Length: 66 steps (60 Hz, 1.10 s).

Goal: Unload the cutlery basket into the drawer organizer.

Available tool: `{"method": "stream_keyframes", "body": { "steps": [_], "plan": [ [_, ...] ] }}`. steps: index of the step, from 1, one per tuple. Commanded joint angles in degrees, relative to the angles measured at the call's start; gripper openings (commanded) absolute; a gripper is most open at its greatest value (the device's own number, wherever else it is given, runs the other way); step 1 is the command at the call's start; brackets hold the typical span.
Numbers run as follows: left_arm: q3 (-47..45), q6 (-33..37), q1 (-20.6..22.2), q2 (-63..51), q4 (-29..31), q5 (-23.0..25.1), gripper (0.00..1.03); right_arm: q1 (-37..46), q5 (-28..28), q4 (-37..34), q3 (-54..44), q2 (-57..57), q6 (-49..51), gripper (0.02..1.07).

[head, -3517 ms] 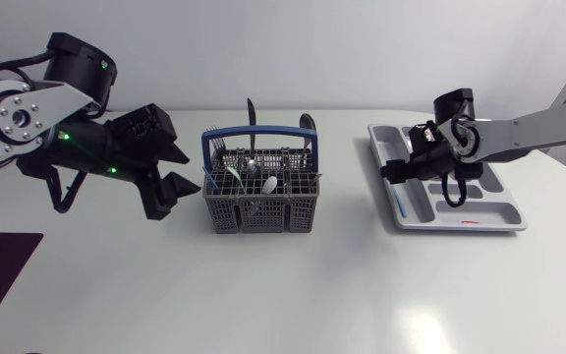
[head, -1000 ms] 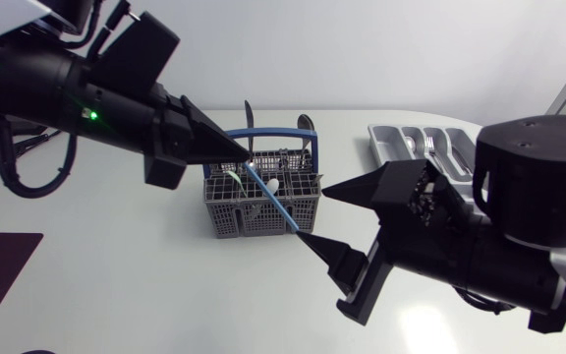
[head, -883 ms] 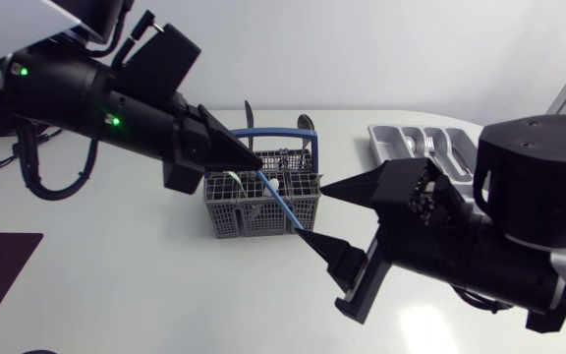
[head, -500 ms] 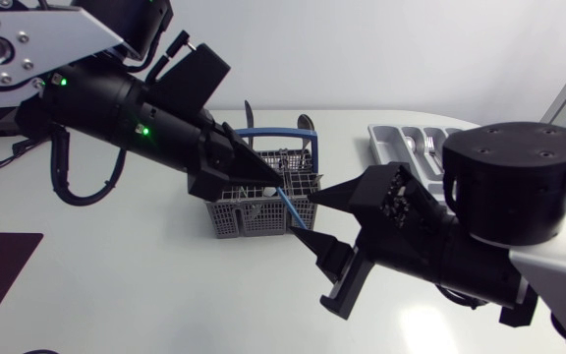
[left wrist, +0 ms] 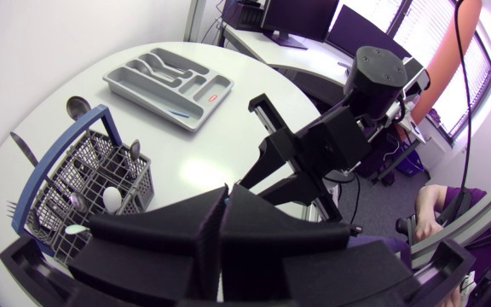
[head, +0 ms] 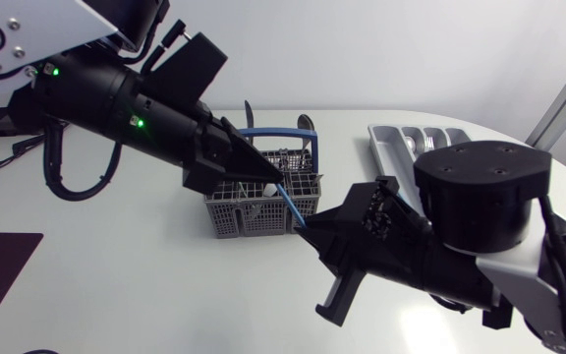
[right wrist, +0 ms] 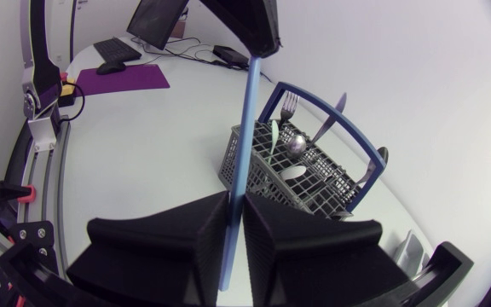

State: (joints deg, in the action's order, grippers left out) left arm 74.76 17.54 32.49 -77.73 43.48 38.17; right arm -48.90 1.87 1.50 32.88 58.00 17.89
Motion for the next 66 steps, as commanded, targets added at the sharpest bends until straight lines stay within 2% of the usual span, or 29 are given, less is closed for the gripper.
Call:
{"method": "stream_keyframes", "body": {
  "steps": [1,11,14,15,19,20,21,22,23,30,38,45,54,59,64,66],
  "plan": [
    [2.05,-1.37,0.03,0.13,0.02,0.94,0.13,0.74,0.94,0.61,-0.98,1.07,0.92,0.08],
    [3.02,-1.63,-0.41,0.21,0.37,0.94,0.14,0.83,0.94,-0.71,-1.33,0.45,0.92,0.08],
    [3.9,-2.16,-1.11,0.21,0.37,0.94,0.17,0.92,1.03,-1.67,-1.51,-0.08,0.83,0.08],
    [4.25,-2.51,-1.55,0.13,0.37,0.85,0.2,0.92,1.03,-1.85,-1.59,-0.25,0.92,0.08],
    [6.27,-3.39,-3.49,0.13,0.29,0.94,0.45,1.62,1.38,-3.34,-2.03,-1.75,0.92,0.08],
    [6.45,-3.39,-3.66,0.13,0.29,0.94,0.47,1.88,1.47,-3.61,-2.12,-2.1,0.92,0.08],
    [7.24,-4.01,-4.8,0.13,0.29,0.94,0.58,2.15,1.56,-3.87,-2.39,-2.54,1.09,0.08],
    [7.33,-4.18,-4.98,0.13,0.29,0.94,0.6,2.5,1.56,-4.4,-2.47,-2.8,1.36,0.08],
    [8.12,-4.53,-5.86,0.13,0.2,0.94,0.7,2.85,1.65,-5.01,-2.56,-3.24,1.45,0.08],
    [10.76,-6.99,-11.05,0.48,-1.21,0.94,0.83,7.86,4.37,-7.91,-3.53,-6.32,2.5,0.08],
    [11.11,-8.93,-15.79,0.65,-3.41,0.85,0.83,16.65,7.89,-9.76,-3.62,-7.9,3.03,0.08],
    [8.91,-4.27,-17.11,0.92,-2.0,0.06,0.83,27.28,12.72,-10.2,-2.91,-6.32,3.73,0.08],
    [3.2,6.63,-15.53,2.5,-1.74,-6.71,0.83,39.41,16.41,-9.5,0.16,0.8,4.17,0.08],
    [-2.25,14.19,-12.89,3.91,-3.93,-13.74,0.83,44.6,16.5,-7.74,3.06,7.39,3.29,0.08],
    [-6.21,19.11,-11.4,5.49,-6.57,-16.73,0.83,48.55,16.5,-6.86,7.19,14.78,1.71,0.08],
    [-8.49,22.63,-10.17,6.28,-8.5,-20.24,0.83,49.34,16.41,-6.68,8.86,17.59,0.92,0.08]
  ]
}}
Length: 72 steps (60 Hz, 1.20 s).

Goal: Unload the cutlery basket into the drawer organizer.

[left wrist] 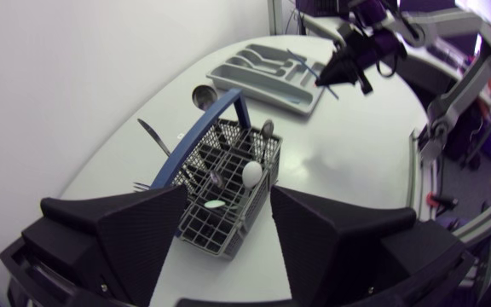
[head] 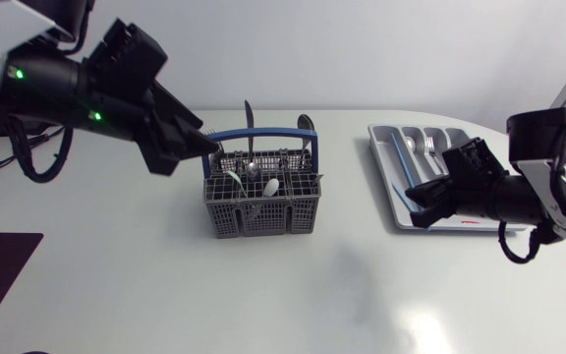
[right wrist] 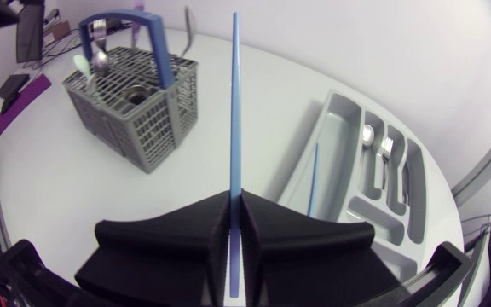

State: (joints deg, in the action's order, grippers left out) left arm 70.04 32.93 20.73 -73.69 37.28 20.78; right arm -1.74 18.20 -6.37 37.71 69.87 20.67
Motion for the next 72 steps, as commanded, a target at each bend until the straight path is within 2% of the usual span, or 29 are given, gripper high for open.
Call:
{"method": "stream_keyframes", "body": {
  "steps": [1,4,8,16,27,36,39,49,53,55,64,72],
  "plan": [
    [-4.39,8.29,2.03,2.41,-2.82,-3.9,0.83,2.44,-0.18,1.27,4.82,6.86,-2.21,0.08],
    [-6.76,12.07,3.53,3.29,-5.11,-6.71,0.83,2.79,-1.15,1.27,7.37,10.55,-3.61,0.08],
    [-8.69,15.85,4.32,3.64,-7.57,-8.21,0.83,2.97,-2.99,1.27,10.63,15.21,-5.46,0.08],
    [-11.59,23.59,5.46,3.73,-10.65,-8.91,0.83,2.88,-7.12,0.92,17.04,24.18,-9.68,0.08],
    [-11.68,34.57,6.16,1.18,-10.29,-9.61,0.82,2.88,-10.29,0.22,23.9,34.9,-14.25,0.08],
    [-10.63,42.04,6.25,-1.1,-9.42,-9.61,0.69,3.93,-10.9,-1.63,28.47,40.79,-15.92,0.1],
    [-10.63,45.12,6.34,-2.16,-9.59,-9.88,0.68,4.11,-10.9,-2.07,29.43,42.02,-15.92,0.19],
    [-11.68,51.97,5.72,-4.88,-12.4,-11.63,0.68,4.2,-10.99,-2.51,28.38,40.26,-15.74,0.78],
    [-11.68,54.44,5.46,-6.11,-13.55,-12.25,0.68,3.76,-11.34,-2.59,27.06,38.33,-15.57,0.92],
    [-11.68,55.49,5.28,-6.82,-13.99,-12.6,0.68,3.41,-11.34,-2.77,26.18,37.01,-15.3,0.95],
    [-11.07,59.8,4.32,-10.51,-15.83,-13.92,0.68,1.21,-11.43,-2.77,22.49,31.65,-14.95,0.95],
    [-8.78,62.87,3.53,-13.32,-16.62,-14.1,0.6,-0.9,-11.43,-2.77,19.24,26.81,-14.6,0.95]
  ]
}}
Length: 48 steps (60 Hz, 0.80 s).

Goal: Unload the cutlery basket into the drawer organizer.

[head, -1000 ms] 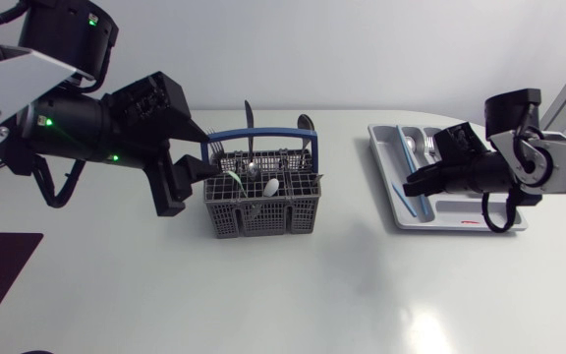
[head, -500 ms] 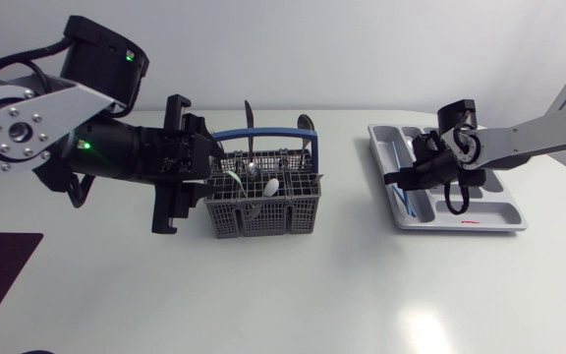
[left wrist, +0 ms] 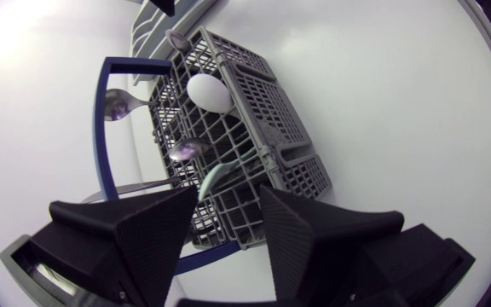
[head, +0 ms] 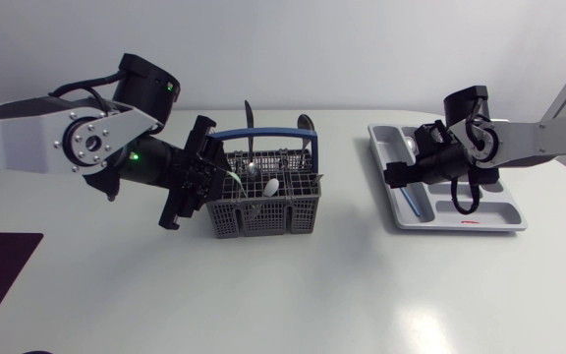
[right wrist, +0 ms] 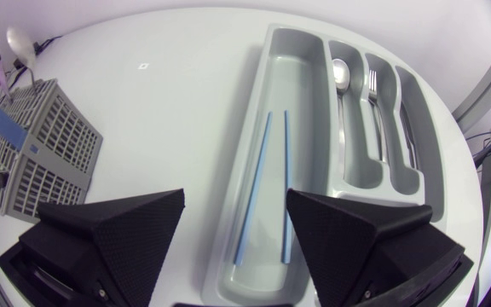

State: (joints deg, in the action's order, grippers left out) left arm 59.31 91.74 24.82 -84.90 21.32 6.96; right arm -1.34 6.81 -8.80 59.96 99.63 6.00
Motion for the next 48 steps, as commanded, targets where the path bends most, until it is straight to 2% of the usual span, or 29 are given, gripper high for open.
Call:
{"method": "stream_keyframes", "body": {
  "steps": [1,8,13,17,29,37,48],
  "plan": [
    [2.13,4.14,-0.56,-2.28,-0.76,-0.28,0.6,-1.56,-0.13,-0.34,-3.36,-3.48,0.15,0.95],
    [3.53,5.46,-1.0,-4.57,-2.42,-0.28,0.59,-3.75,-0.83,-0.43,-5.56,-7.09,0.24,0.95],
    [4.15,5.81,-1.0,-5.8,-4.18,-0.28,0.48,-6.04,-1.71,-0.52,-7.23,-9.72,0.24,0.95],
    [3.88,6.69,-1.09,-6.42,-5.41,-0.28,0.42,-6.74,-1.89,-0.69,-7.76,-10.87,0.33,0.95],
    [1.78,8.45,-1.26,-6.33,-9.19,-0.63,0.42,-7.44,-1.89,-1.31,-8.11,-12.18,0.68,0.95],
    [1.6,8.28,-1.26,-6.33,-9.46,-0.72,0.36,-7.88,-1.89,-1.22,-8.64,-12.18,0.94,0.95],
    [1.51,7.84,-1.09,-5.98,-9.46,-0.72,0.14,-8.41,-2.24,-1.22,-8.99,-13.15,1.12,0.95]
  ]
}}
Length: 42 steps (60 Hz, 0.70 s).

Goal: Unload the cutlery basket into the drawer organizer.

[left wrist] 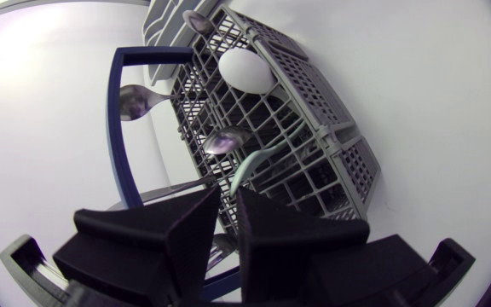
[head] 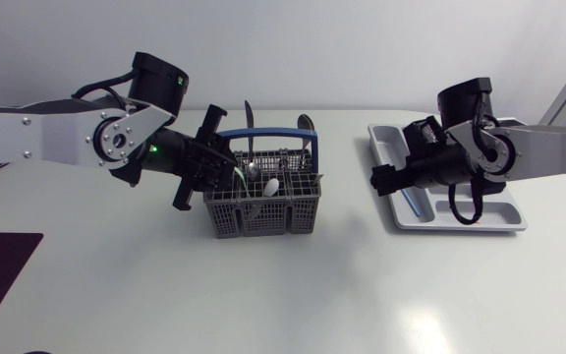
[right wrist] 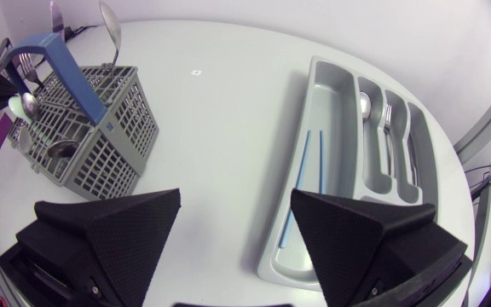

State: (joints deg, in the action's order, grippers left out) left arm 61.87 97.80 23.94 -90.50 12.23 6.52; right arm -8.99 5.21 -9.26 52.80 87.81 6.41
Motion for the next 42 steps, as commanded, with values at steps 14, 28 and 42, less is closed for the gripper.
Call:
{"method": "stream_keyframes", "body": {
  "steps": [14,28,42],
  "plan": [
    [-0.25,1.25,-0.3,0.5,0.78,-0.28,0.1,-2.61,-2.31,-0.94,-2.43,-3.0,0.7,0.95],
    [0.62,0.02,-0.48,4.28,1.92,-0.28,0.1,-4.45,-3.46,-1.91,-2.43,-4.75,0.7,0.95],
    [0.54,-2.88,0.05,7.44,4.21,-0.9,0.14,-5.77,-4.16,-2.61,-3.4,-7.3,0.53,0.95]
  ]
}}
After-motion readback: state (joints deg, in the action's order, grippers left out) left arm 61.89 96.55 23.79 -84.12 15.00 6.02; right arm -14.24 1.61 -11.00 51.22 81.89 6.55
